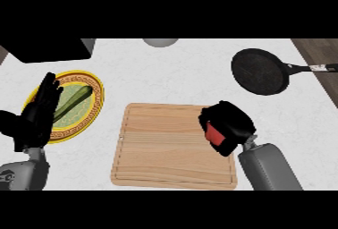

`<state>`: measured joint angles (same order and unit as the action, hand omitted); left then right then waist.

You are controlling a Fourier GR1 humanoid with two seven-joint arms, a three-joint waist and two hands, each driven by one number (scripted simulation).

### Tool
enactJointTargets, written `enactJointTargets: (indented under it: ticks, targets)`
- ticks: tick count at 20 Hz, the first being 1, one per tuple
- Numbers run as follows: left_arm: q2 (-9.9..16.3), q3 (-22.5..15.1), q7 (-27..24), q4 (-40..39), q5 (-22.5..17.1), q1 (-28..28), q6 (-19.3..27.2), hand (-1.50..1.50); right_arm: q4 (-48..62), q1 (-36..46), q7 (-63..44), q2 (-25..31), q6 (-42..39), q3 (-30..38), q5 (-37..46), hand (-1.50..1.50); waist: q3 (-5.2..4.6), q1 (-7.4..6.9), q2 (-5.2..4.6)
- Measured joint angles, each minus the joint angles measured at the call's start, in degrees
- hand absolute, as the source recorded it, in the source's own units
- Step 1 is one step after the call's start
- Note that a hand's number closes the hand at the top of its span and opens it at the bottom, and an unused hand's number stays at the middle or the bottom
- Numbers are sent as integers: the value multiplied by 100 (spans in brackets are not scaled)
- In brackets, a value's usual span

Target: Pick the bell pepper from the cutting board and place it in the pan

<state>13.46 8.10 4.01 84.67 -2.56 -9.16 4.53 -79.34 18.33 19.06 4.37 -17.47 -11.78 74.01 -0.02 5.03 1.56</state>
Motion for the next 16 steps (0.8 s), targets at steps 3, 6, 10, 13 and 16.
enactJointTargets:
  ticks: [3, 6, 10, 13, 16]
  targets:
    - [-37, -54, 14, 44, 19, 12, -1, 0, -1043, -481, -340, -170, 4, 266, -310, 150, -1, -28, -13]
    - [-14, -84, 93, 119, 37, -74, -9, 0, -2148, -882, -810, -305, -236, 441, -625, 150, -2, -115, -40]
    - [-63, -136, 79, 85, 28, -163, -55, 0, -3238, -1019, -1385, -378, -603, 885, -1145, 150, -1, -279, -94]
    - [-108, -212, 96, 118, 64, -180, -71, 0, -3423, -817, -1730, -395, -761, 1416, -1799, 150, 0, -380, -122]
    - [-160, -264, 105, 120, 93, -260, -55, 0, -3197, -404, -2045, -378, -837, 2040, -2522, 150, 2, -444, -144]
